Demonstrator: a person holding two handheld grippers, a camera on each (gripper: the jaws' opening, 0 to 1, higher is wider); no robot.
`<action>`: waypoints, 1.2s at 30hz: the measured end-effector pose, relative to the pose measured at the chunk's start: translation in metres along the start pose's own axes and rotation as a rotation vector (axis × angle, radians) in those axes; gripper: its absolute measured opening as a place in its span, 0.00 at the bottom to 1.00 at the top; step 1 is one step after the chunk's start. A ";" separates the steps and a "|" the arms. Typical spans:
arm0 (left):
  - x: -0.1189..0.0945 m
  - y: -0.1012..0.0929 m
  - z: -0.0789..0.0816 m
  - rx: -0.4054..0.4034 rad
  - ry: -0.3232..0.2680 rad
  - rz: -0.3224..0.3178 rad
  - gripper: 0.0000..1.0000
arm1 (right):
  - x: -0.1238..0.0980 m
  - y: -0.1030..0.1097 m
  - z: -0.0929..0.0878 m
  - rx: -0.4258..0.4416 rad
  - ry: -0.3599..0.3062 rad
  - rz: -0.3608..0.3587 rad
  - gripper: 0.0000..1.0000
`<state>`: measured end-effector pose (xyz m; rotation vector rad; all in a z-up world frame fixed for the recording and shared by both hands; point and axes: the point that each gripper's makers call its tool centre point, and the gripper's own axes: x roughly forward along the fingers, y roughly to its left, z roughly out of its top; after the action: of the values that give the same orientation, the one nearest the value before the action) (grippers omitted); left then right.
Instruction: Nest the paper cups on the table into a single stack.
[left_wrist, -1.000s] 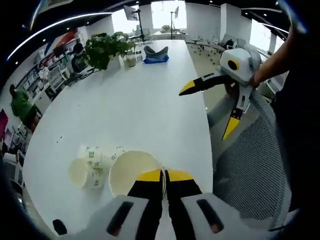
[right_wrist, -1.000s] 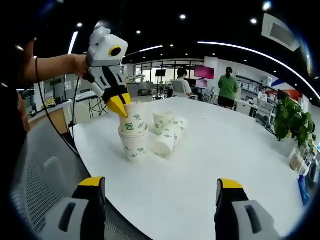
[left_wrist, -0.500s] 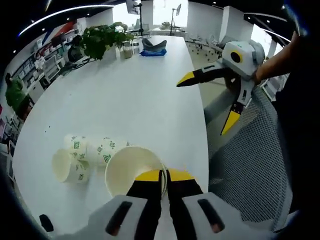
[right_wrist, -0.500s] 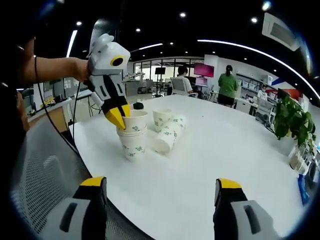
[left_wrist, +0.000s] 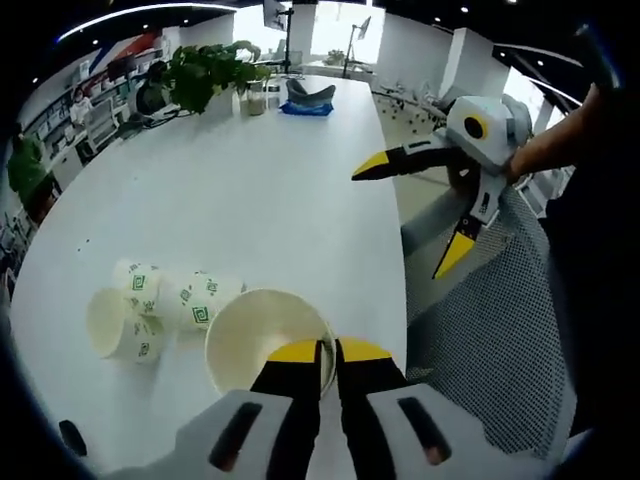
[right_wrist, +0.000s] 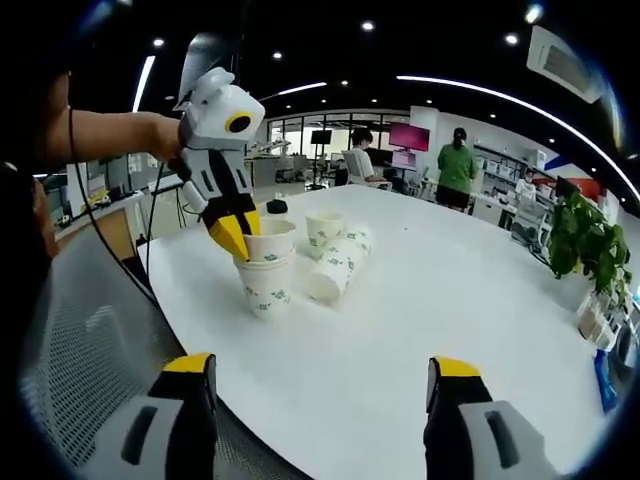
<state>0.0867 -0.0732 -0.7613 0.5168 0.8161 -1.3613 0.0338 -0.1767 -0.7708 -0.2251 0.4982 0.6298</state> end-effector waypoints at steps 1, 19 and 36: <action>0.000 0.000 0.000 -0.001 0.002 -0.001 0.03 | 0.000 0.000 0.000 0.000 0.000 0.000 0.87; 0.013 0.002 -0.017 -0.021 0.034 -0.008 0.04 | 0.000 -0.001 -0.001 0.004 -0.003 -0.002 0.88; 0.018 0.004 -0.019 -0.023 0.043 -0.003 0.05 | 0.000 0.000 0.003 0.008 -0.013 -0.001 0.88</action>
<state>0.0868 -0.0699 -0.7878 0.5290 0.8672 -1.3462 0.0352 -0.1758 -0.7686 -0.2137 0.4884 0.6281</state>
